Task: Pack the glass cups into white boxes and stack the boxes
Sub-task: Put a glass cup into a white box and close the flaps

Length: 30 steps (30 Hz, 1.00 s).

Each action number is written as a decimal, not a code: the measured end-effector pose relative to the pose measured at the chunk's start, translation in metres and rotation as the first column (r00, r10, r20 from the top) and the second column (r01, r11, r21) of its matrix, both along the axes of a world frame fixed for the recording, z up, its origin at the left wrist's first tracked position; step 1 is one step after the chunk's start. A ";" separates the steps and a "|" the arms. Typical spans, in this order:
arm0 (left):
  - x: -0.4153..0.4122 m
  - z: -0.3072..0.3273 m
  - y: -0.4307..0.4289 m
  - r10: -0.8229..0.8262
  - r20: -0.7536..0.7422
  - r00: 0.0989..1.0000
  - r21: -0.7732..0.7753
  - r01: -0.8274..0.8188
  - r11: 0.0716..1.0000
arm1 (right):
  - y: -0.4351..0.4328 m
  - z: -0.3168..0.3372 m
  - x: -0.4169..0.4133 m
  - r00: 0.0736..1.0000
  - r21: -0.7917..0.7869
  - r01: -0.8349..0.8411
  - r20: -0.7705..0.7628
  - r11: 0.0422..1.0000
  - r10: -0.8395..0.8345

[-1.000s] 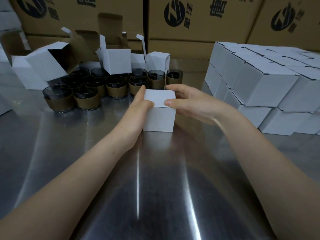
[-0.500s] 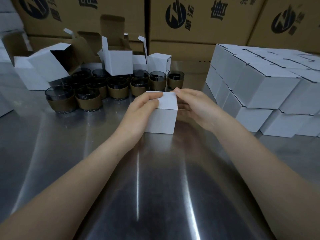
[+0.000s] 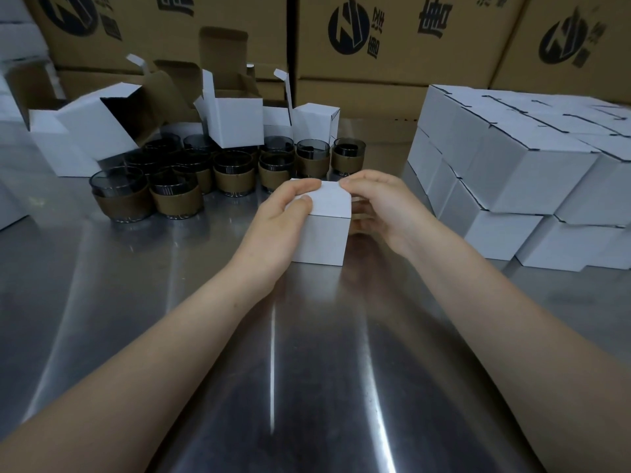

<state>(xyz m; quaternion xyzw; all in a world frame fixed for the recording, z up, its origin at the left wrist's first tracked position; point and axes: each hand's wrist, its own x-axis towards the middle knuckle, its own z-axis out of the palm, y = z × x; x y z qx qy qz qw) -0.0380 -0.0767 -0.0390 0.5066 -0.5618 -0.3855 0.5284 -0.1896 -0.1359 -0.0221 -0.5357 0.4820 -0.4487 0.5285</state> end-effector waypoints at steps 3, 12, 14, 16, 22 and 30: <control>0.000 0.001 0.000 0.009 0.017 1.000 0.003 -0.009 1.000 | -0.002 0.000 0.001 1.000 -0.001 0.011 -0.001 1.000 -0.011; 0.003 0.003 0.000 0.031 0.034 0.999 0.062 -0.033 0.998 | -0.003 -0.005 0.002 0.999 0.039 0.043 0.005 0.998 -0.044; 0.003 0.005 -0.001 0.044 0.059 0.997 0.059 -0.048 0.997 | -0.003 -0.006 0.003 0.998 0.043 0.057 -0.020 0.997 -0.056; 0.003 0.007 -0.001 0.056 0.080 0.995 0.061 -0.061 0.996 | -0.002 -0.006 0.004 0.998 0.041 0.059 -0.029 0.997 -0.058; 0.004 0.009 -0.002 0.041 0.104 0.994 0.074 -0.048 0.996 | -0.001 -0.001 0.006 0.996 0.007 0.079 -0.037 0.997 -0.078; 0.007 0.002 -0.002 0.026 0.179 0.983 0.050 -0.036 0.998 | 0.009 -0.005 0.011 0.958 -0.235 0.187 -0.171 0.954 -0.230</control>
